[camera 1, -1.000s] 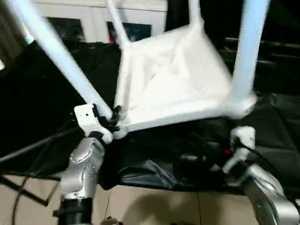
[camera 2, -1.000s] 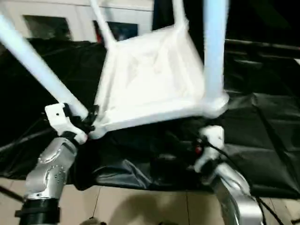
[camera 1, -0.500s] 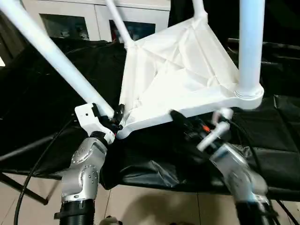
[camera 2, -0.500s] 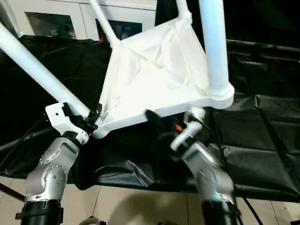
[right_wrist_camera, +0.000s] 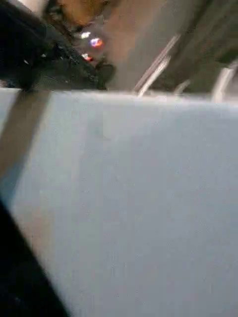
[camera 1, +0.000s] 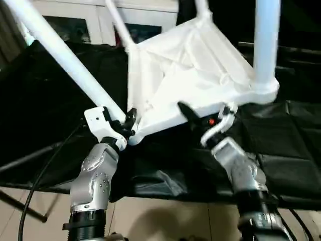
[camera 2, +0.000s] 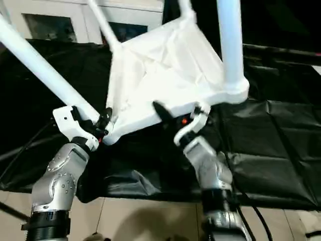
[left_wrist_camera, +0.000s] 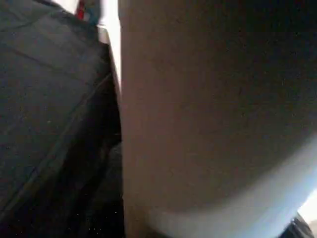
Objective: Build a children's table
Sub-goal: Flip table
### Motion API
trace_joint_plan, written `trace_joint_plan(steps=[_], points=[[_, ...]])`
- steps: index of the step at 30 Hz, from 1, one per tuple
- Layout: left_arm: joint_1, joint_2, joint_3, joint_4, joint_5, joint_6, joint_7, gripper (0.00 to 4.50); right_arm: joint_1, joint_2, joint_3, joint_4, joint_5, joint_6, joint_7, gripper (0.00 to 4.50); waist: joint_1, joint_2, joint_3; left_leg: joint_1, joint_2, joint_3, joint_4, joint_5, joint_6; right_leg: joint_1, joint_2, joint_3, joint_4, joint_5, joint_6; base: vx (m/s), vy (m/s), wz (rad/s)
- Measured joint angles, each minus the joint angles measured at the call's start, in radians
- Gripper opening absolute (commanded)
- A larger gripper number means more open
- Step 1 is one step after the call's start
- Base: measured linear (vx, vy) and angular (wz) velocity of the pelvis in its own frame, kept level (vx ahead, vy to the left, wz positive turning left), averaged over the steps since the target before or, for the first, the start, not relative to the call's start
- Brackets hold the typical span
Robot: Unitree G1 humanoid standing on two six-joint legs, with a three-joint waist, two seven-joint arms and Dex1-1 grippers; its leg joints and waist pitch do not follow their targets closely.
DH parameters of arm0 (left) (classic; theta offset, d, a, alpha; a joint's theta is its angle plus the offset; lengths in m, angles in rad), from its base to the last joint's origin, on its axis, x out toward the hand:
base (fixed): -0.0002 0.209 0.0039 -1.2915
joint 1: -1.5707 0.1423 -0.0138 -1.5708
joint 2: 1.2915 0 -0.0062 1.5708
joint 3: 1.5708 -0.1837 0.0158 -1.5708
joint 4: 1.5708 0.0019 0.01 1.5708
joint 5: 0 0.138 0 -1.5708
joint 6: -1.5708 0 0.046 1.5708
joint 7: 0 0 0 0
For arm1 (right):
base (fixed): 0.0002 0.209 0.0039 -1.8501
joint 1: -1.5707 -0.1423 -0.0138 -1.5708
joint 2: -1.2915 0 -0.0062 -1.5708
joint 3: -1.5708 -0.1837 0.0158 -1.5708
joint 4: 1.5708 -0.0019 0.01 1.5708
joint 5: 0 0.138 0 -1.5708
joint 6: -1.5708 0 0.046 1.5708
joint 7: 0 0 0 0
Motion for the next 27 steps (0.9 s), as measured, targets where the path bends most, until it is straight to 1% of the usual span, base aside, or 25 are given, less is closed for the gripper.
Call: trace_joint_plan(steps=[3, 5, 6, 9, 11, 14, 16, 18, 20, 21, 24, 25, 26, 27], points=[[0.001, 0.003, -0.002, 0.000, 0.013, -0.011, 0.004, 2.11, -0.047, 0.008, -0.048, 0.052, 0.046, 0.018, -0.017, 4.50, -0.006, 0.000, 0.000, 0.000, 0.000, 0.000, 0.000, 0.000, 0.000, -0.001, 0.000, 0.000, 0.000, 0.000, 0.000, 0.000, 0.000, 0.00], [0.001, 0.004, -0.007, -0.001, 0.027, -0.018, 0.007, 2.11, -0.079, 0.022, -0.086, 0.088, 0.090, 0.040, -0.027, 4.50, -0.009, -0.001, 0.000, 0.000, 0.000, 0.000, 0.000, 0.000, 0.000, -0.002, 0.001, 0.000, 0.000, 0.001, -0.001, 0.000, 0.000, 0.00], [0.001, 0.005, -0.012, -0.002, 0.032, -0.021, 0.008, 2.11, -0.093, 0.027, -0.106, 0.100, 0.113, 0.054, -0.035, 4.50, -0.009, -0.001, 0.000, -0.001, 0.000, 0.000, 0.000, 0.000, 0.000, -0.003, 0.001, 0.000, 0.000, 0.001, -0.001, 0.000, 0.000, 0.00], [0.005, 0.005, -0.021, -0.010, 0.046, -0.023, 0.011, 2.11, -0.122, 0.031, -0.144, 0.133, 0.151, 0.084, -0.056, 4.50, -0.008, -0.001, 0.000, -0.002, 0.000, 0.000, 0.000, 0.002, 0.002, -0.004, 0.001, 0.000, 0.000, 0.000, -0.001, 0.000, 0.000, 0.00], [0.007, 0.005, -0.026, -0.012, 0.052, -0.026, 0.011, 2.11, -0.137, 0.032, -0.162, 0.160, 0.164, 0.091, -0.063, 4.21, -0.007, -0.002, 0.001, -0.003, 0.000, 0.001, 0.000, 0.002, 0.002, -0.005, 0.001, 0.000, 0.000, 0.000, -0.001, 0.000, 0.000, 0.00], [0.012, 0.004, -0.030, -0.014, 0.065, -0.033, 0.011, 2.11, -0.151, 0.032, -0.193, 0.194, 0.182, 0.106, -0.071, 4.08, -0.006, -0.002, 0.001, -0.003, 0.000, 0.001, 0.000, 0.005, 0.007, -0.006, 0.000, 0.000, 0.000, 0.000, -0.001, 0.000, 0.000, 0.00], [0.015, 0.004, -0.032, -0.014, 0.066, -0.035, 0.011, 2.11, -0.151, 0.032, -0.210, 0.208, 0.194, 0.110, -0.083, 3.79, -0.004, -0.002, 0.001, -0.004, 0.000, 0.001, 0.000, 0.005, 0.007, -0.006, 0.000, 0.000, 0.000, 0.000, -0.001, 0.000, 0.000, 0.00], [0.017, 0.004, -0.034, -0.016, 0.066, -0.035, 0.010, 2.11, -0.155, 0.029, -0.227, 0.228, 0.201, 0.115, -0.100, 3.62, -0.001, -0.002, 0.001, -0.004, 0.000, 0.001, 0.000, 0.005, 0.006, -0.006, 0.000, 0.000, 0.000, 0.000, -0.001, 0.000, 0.000, 0.00], [0.017, 0.004, -0.034, -0.017, 0.066, -0.035, 0.008, 2.11, -0.156, 0.028, -0.233, 0.238, 0.201, 0.116, -0.106, 3.36, 0.001, -0.002, 0.001, -0.004, 0.000, 0.001, 0.000, 0.005, 0.006, -0.006, 0.000, 0.000, 0.000, 0.000, -0.001, 0.000, 0.000, 0.00], [0.017, 0.004, -0.034, -0.017, 0.066, -0.035, 0.008, 2.11, -0.157, 0.028, -0.237, 0.242, 0.201, 0.116, -0.107, 3.36, 0.001, -0.002, 0.001, -0.004, 0.000, 0.001, 0.000, 0.005, 0.006, -0.007, 0.000, 0.000, 0.000, 0.000, -0.001, 0.000, 0.000, 0.00], [0.017, 0.004, -0.035, -0.017, 0.066, -0.035, 0.008, 2.11, -0.164, 0.028, -0.239, 0.243, 0.201, 0.116, -0.106, 3.05, 0.000, -0.002, 0.001, -0.004, 0.000, 0.001, 0.000, 0.005, 0.006, -0.007, 0.000, 0.000, 0.001, 0.000, -0.001, 0.000, 0.000, 0.00], [0.017, 0.004, -0.035, -0.017, 0.066, -0.035, 0.008, 2.11, -0.166, 0.028, -0.240, 0.244, 0.201, 0.116, -0.107, 3.05, 0.000, -0.002, 0.001, -0.004, 0.000, 0.001, 0.000, 0.005, 0.006, -0.007, 0.000, 0.000, 0.001, 0.000, -0.001, 0.000, 0.000, 0.00], [0.017, 0.004, -0.035, -0.017, 0.066, -0.035, 0.008, 2.11, -0.167, 0.028, -0.241, 0.244, 0.201, 0.116, -0.107, 2.85, 0.000, -0.002, 0.001, -0.004, 0.000, 0.001, 0.000, 0.005, 0.006, -0.007, 0.000, 0.000, 0.001, 0.000, -0.001, 0.000, 0.000, 0.00], [0.017, 0.004, -0.035, -0.017, 0.066, -0.035, 0.008, 2.11, -0.169, 0.028, -0.245, 0.246, 0.201, 0.116, -0.107, 2.85, 0.000, -0.002, 0.001, -0.004, 0.000, 0.001, 0.000, 0.005, 0.006, -0.007, 0.000, 0.000, 0.001, 0.000, -0.001, 0.000, 0.000, 0.00]])
